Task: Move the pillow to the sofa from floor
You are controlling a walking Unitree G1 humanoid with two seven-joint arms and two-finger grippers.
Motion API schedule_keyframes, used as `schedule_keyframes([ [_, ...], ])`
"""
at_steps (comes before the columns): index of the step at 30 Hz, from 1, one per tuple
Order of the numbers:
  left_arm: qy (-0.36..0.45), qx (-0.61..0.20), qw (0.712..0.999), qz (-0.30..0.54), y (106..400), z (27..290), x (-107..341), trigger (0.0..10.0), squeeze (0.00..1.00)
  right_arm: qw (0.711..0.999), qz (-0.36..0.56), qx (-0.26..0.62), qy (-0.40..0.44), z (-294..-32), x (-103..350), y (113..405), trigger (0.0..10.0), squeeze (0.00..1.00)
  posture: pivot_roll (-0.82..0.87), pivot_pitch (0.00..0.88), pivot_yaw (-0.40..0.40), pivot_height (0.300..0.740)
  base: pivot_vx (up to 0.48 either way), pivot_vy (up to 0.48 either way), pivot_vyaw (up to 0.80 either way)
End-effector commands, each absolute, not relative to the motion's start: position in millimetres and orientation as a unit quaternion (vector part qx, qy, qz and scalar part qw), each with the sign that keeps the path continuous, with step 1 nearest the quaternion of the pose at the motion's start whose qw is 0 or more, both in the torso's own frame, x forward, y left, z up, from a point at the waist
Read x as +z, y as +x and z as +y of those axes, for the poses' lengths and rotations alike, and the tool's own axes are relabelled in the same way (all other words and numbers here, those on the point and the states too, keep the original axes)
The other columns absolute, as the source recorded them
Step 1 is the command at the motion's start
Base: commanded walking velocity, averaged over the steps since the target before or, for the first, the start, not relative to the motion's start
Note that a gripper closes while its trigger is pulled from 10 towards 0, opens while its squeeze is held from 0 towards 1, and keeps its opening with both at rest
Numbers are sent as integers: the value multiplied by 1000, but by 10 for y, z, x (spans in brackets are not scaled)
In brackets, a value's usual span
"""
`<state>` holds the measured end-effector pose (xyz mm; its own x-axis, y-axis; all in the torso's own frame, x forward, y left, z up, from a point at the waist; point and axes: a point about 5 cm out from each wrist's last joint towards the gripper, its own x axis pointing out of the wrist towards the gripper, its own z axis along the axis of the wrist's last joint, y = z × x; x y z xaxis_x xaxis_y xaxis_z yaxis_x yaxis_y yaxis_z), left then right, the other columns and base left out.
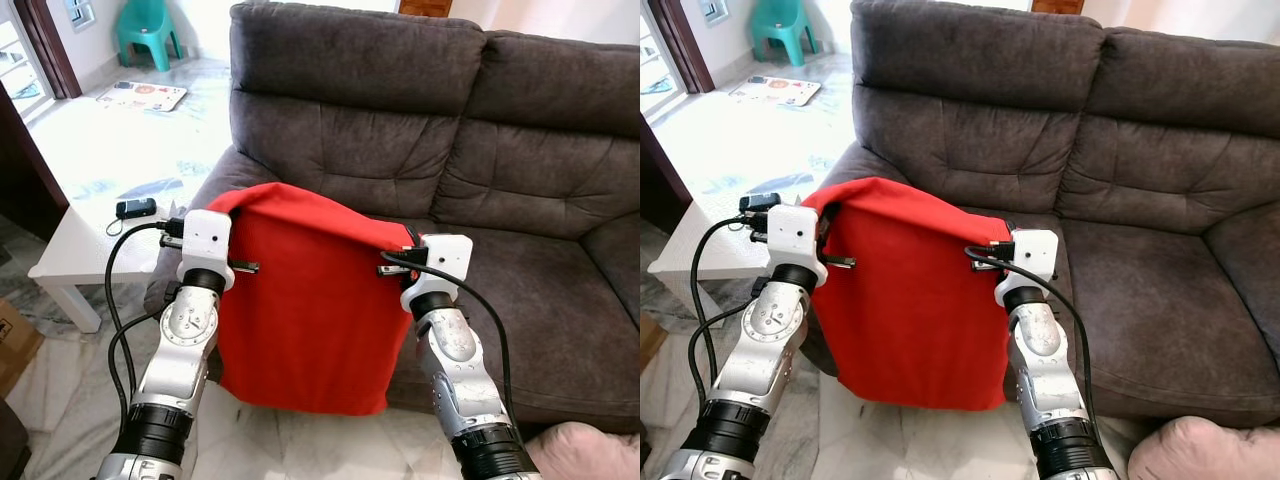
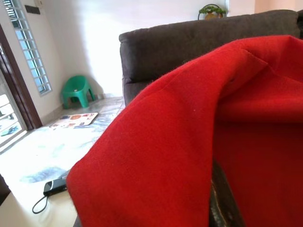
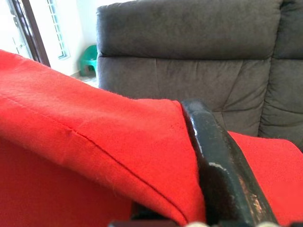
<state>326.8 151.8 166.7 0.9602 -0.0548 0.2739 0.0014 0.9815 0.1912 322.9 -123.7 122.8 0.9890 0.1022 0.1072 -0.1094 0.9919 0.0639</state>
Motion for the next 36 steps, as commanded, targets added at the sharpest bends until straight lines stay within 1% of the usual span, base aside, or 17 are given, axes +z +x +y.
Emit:
schedule_keyframes([
  [1,83,24,982,-168,3302,1672,1839,10000,0,996,-85,1,39,-1466,1342,3256,10000,0,73,0,-65,740,0,0,0],
  [11,82,25,982,-169,3298,1679,1845,10000,0,996,-80,-3,39,-1468,1321,3252,10000,0,74,0,-65,740,0,0,0],
  [31,81,27,982,-166,3277,1682,1822,10000,0,996,-76,-10,37,-1493,1301,3240,10000,0,78,0,-67,740,0,281,0],
  [36,81,27,983,-165,3276,1682,1820,10000,0,997,-68,-24,42,-1536,1289,3256,10000,0,79,0,-68,740,0,297,0],
])
